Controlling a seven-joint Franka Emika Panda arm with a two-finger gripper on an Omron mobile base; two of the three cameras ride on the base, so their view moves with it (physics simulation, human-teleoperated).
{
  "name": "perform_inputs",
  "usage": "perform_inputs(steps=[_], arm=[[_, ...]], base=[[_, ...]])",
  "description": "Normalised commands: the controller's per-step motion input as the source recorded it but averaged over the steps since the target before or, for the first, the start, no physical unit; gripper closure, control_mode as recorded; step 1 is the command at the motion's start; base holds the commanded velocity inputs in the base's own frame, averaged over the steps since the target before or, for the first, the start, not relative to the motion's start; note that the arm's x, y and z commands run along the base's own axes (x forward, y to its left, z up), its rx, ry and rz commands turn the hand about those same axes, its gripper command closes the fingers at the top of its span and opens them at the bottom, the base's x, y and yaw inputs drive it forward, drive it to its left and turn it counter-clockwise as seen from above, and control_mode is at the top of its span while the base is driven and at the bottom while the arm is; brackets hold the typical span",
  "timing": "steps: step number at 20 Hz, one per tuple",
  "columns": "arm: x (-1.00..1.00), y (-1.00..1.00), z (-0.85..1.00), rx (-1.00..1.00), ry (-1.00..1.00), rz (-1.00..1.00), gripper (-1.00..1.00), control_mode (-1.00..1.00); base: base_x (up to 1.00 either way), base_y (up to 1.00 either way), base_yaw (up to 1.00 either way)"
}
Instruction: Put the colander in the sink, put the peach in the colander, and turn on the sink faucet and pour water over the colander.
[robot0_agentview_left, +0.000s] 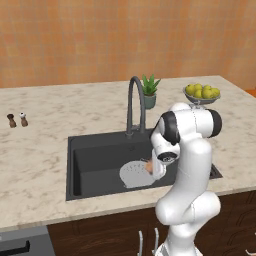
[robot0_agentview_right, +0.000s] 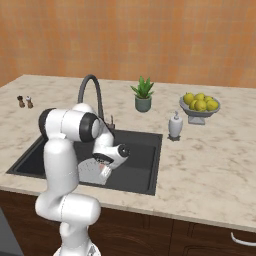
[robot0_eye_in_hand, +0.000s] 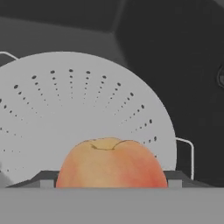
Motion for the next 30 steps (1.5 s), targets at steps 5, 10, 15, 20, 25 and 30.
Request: perform_inputs(steps=[5,10,15,20,25,30], arm=[[-0.06,0.34,0.00,0.00,-0.16,0.00,1.00,-1.00],[0.00,0.28,-0.48,-0.09,-0.04,0.00,1.00,-1.00],[0.00,0.27,-0.45,-0.10,0.00,0.00,-1.00,-1.00],[-0.02,0.09,0.00,0.00,-0.08,0.01,-1.00,-1.00],[-0.06,0.31,0.02,-0.03,-0.03,0.11,-1.00,-1.00],[-0.05,-0.05,0.57,0.05,-0.06,0.13,-1.00,-1.00]], base=[[0.00,0.00,0.00],[0.00,0.00,0.00],[0.00,0.00,0.00],[0.00,0.00,0.00],[0.00,0.00,0.00],[0.00,0.00,0.00]])
